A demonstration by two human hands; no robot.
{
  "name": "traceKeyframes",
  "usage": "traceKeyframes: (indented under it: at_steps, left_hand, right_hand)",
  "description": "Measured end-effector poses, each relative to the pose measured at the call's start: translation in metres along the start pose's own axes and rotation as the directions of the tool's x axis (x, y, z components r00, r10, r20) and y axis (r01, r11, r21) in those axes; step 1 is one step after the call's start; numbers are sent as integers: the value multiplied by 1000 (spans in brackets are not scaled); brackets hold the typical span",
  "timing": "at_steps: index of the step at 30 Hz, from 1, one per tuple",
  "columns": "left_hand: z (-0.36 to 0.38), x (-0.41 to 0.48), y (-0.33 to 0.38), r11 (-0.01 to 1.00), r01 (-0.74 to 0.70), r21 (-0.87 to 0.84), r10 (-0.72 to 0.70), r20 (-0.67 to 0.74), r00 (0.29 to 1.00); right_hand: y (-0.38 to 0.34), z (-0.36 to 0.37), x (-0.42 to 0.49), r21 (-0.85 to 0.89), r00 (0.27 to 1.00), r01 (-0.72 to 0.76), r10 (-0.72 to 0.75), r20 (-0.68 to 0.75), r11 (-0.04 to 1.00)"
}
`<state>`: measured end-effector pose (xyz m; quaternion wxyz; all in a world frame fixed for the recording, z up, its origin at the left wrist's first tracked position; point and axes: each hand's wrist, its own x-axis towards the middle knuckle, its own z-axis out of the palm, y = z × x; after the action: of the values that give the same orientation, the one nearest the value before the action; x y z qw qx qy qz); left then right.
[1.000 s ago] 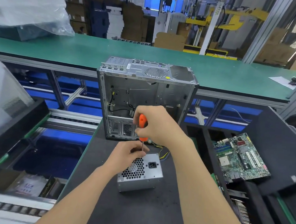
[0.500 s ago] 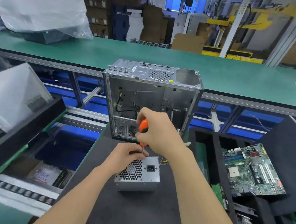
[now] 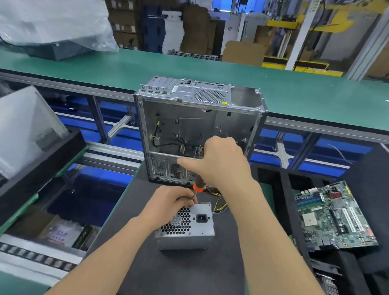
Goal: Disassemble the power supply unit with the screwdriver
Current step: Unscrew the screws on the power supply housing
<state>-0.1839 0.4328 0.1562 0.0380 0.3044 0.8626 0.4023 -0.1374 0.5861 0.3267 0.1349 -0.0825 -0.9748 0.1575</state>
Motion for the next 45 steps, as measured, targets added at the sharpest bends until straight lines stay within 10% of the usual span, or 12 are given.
traceKeyframes:
  at_steps: [10,19,24,45]
  left_hand:
    - [-10,9,-12,996,-60,-60,68,140,988]
    - [-9,14,-15,992,-104,-66,112,139,984]
    - [-10,13,-17,989,-110,-99,124,151,981]
    - [-12,6,-11,913,-15,-409,70,119,990]
  right_hand:
    - [-6,-13,5,103,849,376,-386,360,921]
    - [-17,-3,2,-156,994,-37,52,92,987]
    - [-25,-5,2,8,947,-208,199,252,978]
    - [-33,-15,15,-125,847,262,-167,504,957]
